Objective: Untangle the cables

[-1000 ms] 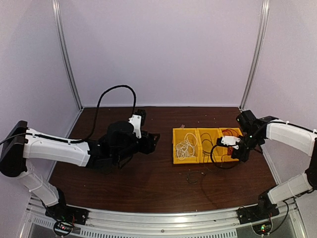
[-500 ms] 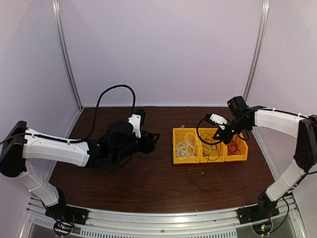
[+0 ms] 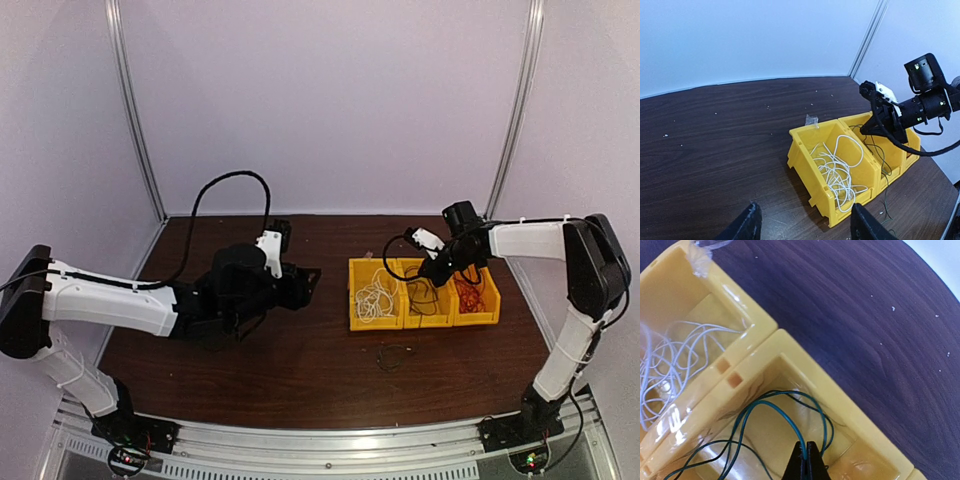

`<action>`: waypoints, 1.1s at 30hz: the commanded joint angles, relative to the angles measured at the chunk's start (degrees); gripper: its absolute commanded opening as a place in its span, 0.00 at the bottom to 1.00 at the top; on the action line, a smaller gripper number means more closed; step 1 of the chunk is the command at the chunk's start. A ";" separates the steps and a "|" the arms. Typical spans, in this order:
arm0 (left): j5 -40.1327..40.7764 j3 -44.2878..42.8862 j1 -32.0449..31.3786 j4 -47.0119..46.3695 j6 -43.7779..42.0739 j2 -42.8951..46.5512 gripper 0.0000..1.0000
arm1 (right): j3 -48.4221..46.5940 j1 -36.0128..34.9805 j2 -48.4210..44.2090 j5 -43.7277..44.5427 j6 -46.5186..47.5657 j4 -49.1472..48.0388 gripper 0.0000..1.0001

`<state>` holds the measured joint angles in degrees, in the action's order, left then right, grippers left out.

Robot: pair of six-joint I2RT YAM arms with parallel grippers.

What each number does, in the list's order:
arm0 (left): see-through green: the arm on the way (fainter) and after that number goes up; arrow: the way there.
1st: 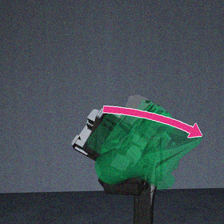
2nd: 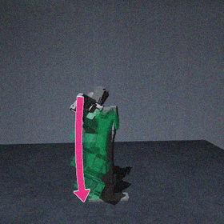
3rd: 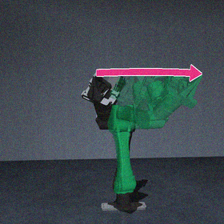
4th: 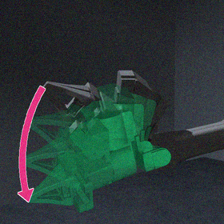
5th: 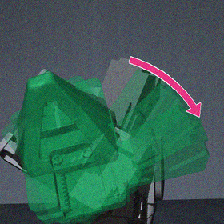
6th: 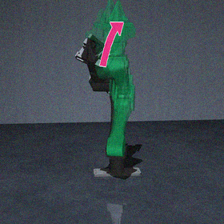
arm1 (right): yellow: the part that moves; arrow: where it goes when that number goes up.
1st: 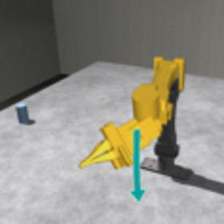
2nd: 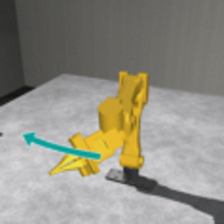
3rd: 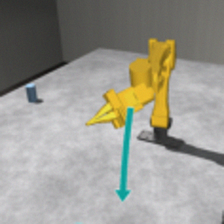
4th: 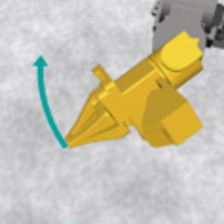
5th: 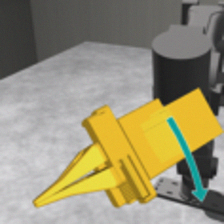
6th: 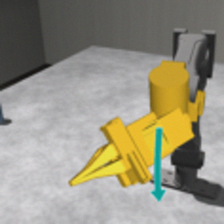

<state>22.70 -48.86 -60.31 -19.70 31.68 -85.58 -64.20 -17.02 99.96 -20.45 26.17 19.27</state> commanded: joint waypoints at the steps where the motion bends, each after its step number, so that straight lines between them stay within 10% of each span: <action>1: -0.67 -0.53 0.28 -2.79 0.49 -0.83 0.62 | -1.64 -0.34 2.66 9.53 -3.78 -6.67 0.00; 12: 0.72 0.42 0.28 -1.93 0.05 0.94 0.62 | -1.57 -1.35 -10.65 10.47 -5.37 2.75 0.36; 33: 0.24 -0.25 0.28 -1.05 0.06 0.75 0.62 | 15.65 -17.71 -19.18 -4.04 8.35 17.43 0.67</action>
<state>22.72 -48.86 -60.31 -19.51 31.64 -85.93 -48.69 -33.87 77.60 -23.24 34.06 37.65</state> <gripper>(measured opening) 0.619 0.659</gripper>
